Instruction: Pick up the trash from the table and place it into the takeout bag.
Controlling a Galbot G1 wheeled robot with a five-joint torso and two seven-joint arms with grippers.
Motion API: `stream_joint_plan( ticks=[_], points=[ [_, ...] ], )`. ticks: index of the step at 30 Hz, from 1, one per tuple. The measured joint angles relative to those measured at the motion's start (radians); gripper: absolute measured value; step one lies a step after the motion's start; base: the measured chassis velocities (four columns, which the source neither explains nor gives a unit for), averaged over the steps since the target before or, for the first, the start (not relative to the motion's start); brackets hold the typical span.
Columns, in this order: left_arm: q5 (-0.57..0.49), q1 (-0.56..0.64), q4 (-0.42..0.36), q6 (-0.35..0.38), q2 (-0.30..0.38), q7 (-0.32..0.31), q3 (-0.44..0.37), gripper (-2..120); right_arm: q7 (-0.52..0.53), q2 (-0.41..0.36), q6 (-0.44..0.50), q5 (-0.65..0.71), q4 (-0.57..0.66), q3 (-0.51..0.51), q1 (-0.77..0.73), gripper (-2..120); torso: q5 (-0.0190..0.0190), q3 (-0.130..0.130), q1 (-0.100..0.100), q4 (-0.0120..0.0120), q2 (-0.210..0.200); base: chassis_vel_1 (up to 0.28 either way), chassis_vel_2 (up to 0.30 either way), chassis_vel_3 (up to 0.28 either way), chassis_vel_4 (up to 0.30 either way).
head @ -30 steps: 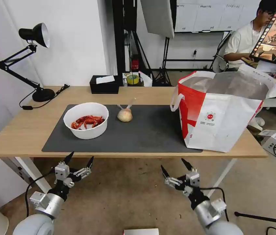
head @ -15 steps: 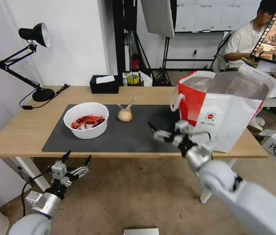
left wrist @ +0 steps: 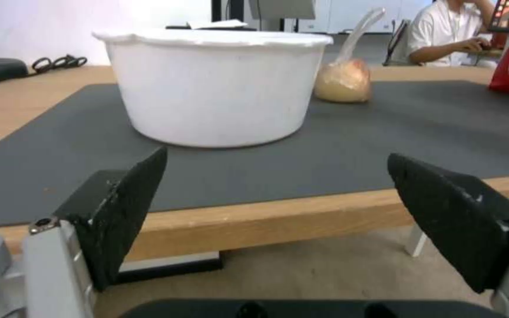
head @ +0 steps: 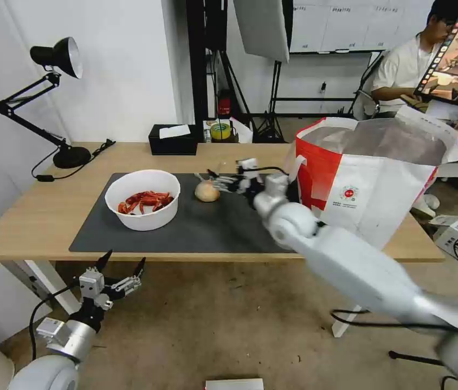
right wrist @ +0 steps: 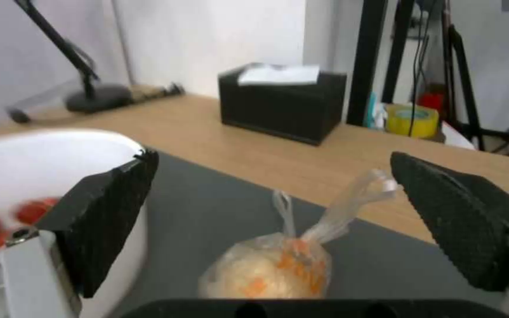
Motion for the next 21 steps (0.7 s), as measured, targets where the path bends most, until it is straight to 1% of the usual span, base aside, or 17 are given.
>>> stream_joint_plan(
  ticks=[3, 4, 6, 7, 9, 14, 21],
  points=[
    [0.000, -0.003, 0.011, -0.006, 0.002, 0.000, 0.000, 100, 0.005, 0.084, -0.045, -0.068, -0.142, -0.029, 0.045, 100, 0.0000, 0.000, 0.000, -0.0002, 0.000, 0.000, 0.000, 0.000, 0.000],
    [0.000, -0.003, 0.011, -0.006, 0.002, 0.000, 0.000, 100, 0.005, 0.084, -0.045, -0.068, -0.142, -0.029, 0.045, 100, 0.0000, 0.000, 0.000, -0.0002, 0.000, 0.000, 0.000, 0.000, 0.000],
    [-0.001, -0.001, 0.012, -0.008, 0.002, 0.001, -0.002, 100, 0.009, 0.117, -0.080, -0.079, -0.196, -0.031, 0.054, 100, 0.0000, 0.000, 0.000, -0.0002, 0.000, 0.000, 0.000, 0.000, 0.000],
    [-0.001, -0.001, 0.012, -0.008, 0.002, 0.001, -0.002, 100, 0.009, 0.117, -0.080, -0.079, -0.196, -0.031, 0.054, 100, 0.0000, 0.000, 0.000, -0.0002, 0.000, 0.000, 0.000, 0.000, 0.000],
    [-0.002, 0.000, 0.014, -0.012, 0.002, 0.002, -0.006, 100, 0.004, 0.140, -0.112, -0.079, -0.236, -0.031, 0.057, 100, 0.0001, 0.000, 0.000, -0.0003, 0.000, 0.000, 0.000, 0.000, 0.000],
    [-0.003, 0.001, 0.017, -0.017, -0.001, 0.005, -0.008, 100, -0.020, 0.164, -0.160, -0.075, -0.277, -0.031, 0.065, 100, 0.0002, 0.000, 0.000, -0.0004, 0.000, 0.000, 0.000, 0.000, 0.000],
    [-0.002, 0.003, 0.018, -0.021, -0.003, 0.007, -0.008, 100, -0.054, 0.187, -0.188, -0.072, -0.319, -0.041, 0.081, 100, 0.0002, 0.000, 0.000, -0.0003, 0.000, 0.000, 0.000, 0.000, 0.000]
  ],
)
